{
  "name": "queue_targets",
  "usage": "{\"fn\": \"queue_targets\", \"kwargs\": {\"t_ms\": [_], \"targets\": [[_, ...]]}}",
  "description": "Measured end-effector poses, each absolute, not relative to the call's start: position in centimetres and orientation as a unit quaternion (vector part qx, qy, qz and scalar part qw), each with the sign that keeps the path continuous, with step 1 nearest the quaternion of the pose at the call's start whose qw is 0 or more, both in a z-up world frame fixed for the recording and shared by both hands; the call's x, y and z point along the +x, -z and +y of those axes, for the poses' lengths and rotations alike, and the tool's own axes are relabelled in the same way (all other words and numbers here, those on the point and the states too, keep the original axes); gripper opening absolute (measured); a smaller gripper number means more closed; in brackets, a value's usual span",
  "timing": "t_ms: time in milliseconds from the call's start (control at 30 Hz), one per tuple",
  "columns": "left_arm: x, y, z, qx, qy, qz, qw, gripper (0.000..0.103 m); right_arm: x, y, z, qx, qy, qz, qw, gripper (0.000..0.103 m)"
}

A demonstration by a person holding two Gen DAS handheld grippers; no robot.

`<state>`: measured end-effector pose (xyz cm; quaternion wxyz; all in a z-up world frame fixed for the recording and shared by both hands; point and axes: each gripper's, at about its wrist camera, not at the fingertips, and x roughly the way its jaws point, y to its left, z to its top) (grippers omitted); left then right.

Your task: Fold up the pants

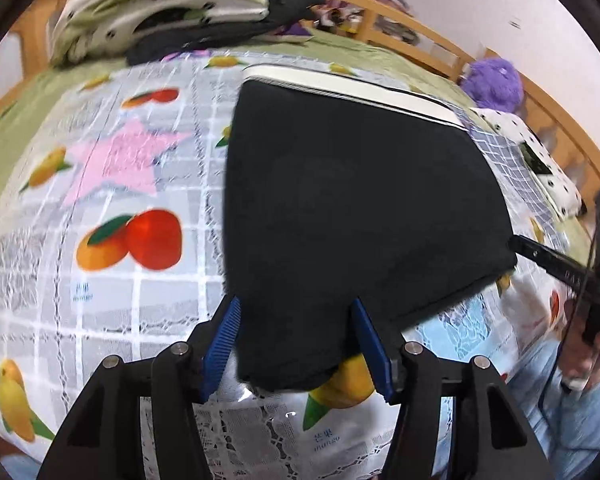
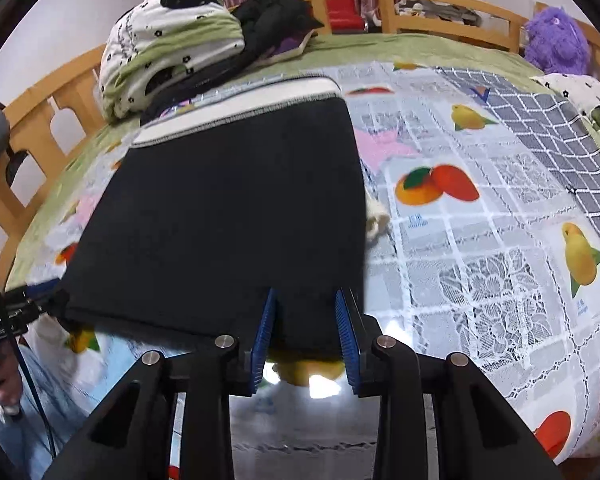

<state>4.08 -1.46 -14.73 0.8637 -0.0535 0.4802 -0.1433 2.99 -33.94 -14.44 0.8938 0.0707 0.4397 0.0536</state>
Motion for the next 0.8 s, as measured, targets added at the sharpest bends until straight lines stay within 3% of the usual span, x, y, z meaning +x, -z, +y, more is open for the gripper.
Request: {"fn": "queue_targets", "kwargs": {"t_ms": [133, 300, 400, 600, 800], "targets": [[4.1, 14.5, -2.0, -0.049, 0.127, 0.485, 0.864, 0.056, 3.7, 14.8, -31.9, 0.050, -0.030, 0.444, 0.894, 0.049], [3.4, 12.0, -2.9, -0.024, 0.125, 0.466, 0.876, 0.059, 3.5, 15.7, -30.8, 0.020, -0.018, 0.445, 0.895, 0.049], [2.6, 9.8, -3.4, -0.018, 0.127, 0.451, 0.883, 0.068, 1.9, 13.8, -31.4, 0.047, -0.028, 0.442, 0.895, 0.049], [-0.6, 5.2, -4.4, -0.005, 0.108, 0.408, 0.906, 0.074, -2.5, 8.1, -30.7, 0.025, -0.003, 0.395, 0.918, 0.058], [-4.3, 2.4, -5.3, 0.014, 0.095, 0.383, 0.919, 0.077, -5.7, 4.6, -30.0, 0.012, 0.019, 0.396, 0.918, 0.058]]}}
